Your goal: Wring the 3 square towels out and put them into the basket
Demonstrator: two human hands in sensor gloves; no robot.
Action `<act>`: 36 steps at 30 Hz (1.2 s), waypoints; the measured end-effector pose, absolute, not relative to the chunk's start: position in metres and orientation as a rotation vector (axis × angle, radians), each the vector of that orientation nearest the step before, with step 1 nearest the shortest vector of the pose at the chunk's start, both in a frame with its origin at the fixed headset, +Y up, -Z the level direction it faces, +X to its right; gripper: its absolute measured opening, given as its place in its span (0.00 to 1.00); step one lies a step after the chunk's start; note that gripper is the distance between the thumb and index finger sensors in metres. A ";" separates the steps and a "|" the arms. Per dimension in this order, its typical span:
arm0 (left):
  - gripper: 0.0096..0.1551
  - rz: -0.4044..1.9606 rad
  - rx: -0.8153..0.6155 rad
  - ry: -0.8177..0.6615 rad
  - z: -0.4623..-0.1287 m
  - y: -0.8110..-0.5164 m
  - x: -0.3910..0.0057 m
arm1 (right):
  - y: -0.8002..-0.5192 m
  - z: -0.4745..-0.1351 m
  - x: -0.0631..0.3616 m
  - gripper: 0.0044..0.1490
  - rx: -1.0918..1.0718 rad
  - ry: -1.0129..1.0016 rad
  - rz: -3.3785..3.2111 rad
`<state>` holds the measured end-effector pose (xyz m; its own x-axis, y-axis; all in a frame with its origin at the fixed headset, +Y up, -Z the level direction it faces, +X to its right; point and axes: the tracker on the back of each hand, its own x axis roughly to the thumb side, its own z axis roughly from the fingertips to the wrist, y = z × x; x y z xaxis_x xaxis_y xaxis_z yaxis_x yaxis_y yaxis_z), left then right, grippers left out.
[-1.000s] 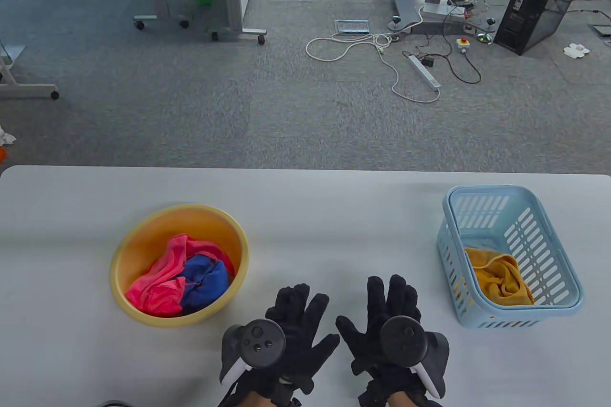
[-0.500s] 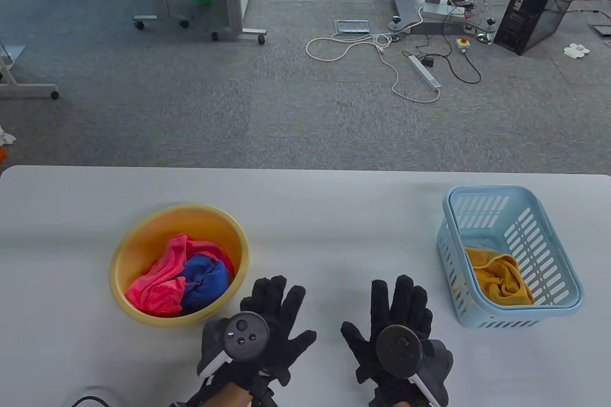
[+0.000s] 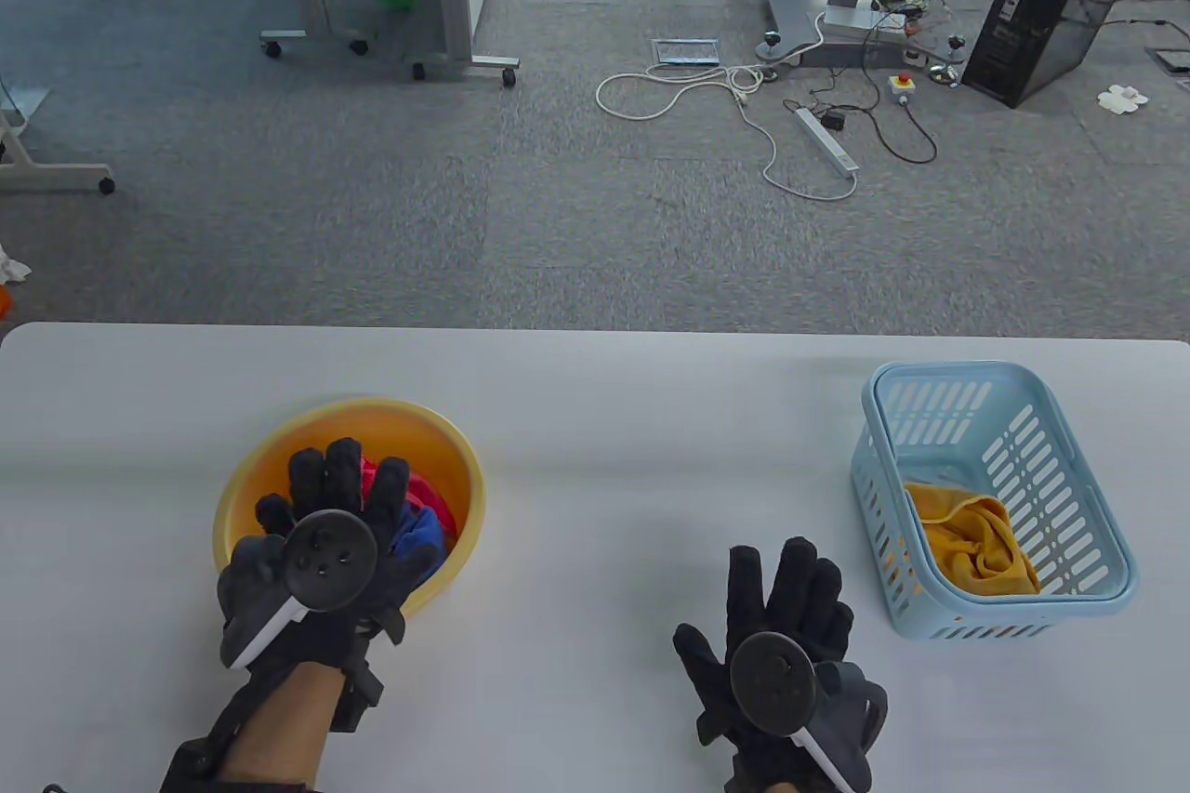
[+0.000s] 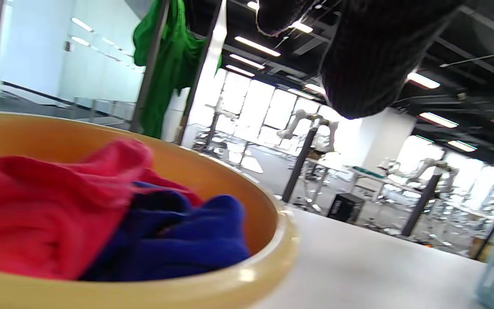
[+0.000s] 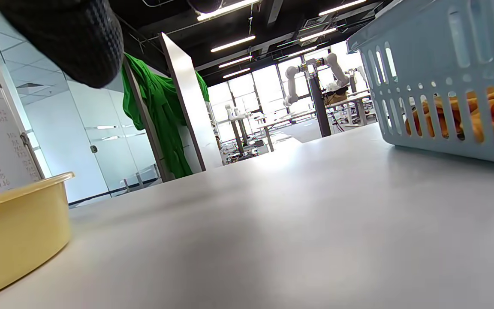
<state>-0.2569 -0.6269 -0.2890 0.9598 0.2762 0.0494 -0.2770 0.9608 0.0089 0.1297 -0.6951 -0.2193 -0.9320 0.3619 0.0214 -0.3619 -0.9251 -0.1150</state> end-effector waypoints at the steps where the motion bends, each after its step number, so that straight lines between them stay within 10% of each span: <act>1: 0.54 0.266 -0.006 -0.016 -0.292 -0.627 -0.265 | -0.695 -0.219 0.129 0.63 0.004 -0.161 2.775; 12: 0.60 0.108 -0.248 0.112 -0.310 -0.656 -0.298 | -0.697 -0.222 0.131 0.61 0.029 -0.084 2.745; 36: 0.26 0.039 -0.223 0.191 -0.321 -0.678 -0.304 | -0.707 -0.226 0.127 0.60 0.056 0.064 2.737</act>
